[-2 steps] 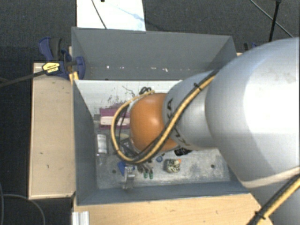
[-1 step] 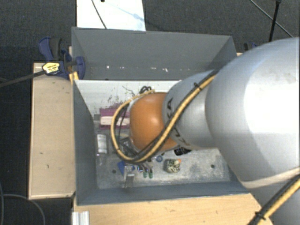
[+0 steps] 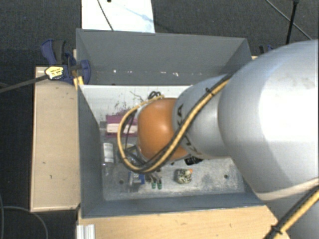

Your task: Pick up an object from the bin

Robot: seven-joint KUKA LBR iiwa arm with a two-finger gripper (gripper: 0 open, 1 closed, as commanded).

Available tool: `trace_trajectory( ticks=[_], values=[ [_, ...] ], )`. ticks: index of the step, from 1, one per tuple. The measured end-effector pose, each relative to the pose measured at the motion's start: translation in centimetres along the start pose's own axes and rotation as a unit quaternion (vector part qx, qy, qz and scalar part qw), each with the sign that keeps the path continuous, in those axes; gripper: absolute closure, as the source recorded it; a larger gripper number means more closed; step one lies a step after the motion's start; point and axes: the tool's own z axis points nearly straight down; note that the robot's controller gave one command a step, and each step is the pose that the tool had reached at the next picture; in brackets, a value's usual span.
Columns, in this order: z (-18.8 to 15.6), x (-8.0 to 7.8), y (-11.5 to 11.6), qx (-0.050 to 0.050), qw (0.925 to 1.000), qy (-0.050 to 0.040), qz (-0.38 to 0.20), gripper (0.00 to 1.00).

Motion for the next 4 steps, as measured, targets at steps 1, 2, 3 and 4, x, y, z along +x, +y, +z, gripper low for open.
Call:
trace_trajectory(
  ticks=[1, 2, 3, 4],
  values=[
    [-1.3, -0.1, 0.1, 0.004, 1.0000, 0.0026, 0.000, 1.00],
    [-5.2, -0.3, 0.1, 0.004, 1.0000, 0.0020, 0.001, 1.00],
    [-8.0, -0.4, 0.2, 0.004, 1.0000, 0.0022, 0.001, 1.00],
    [-9.0, -0.5, 0.2, 0.003, 1.0000, 0.0021, 0.001, 1.00]
  ],
)
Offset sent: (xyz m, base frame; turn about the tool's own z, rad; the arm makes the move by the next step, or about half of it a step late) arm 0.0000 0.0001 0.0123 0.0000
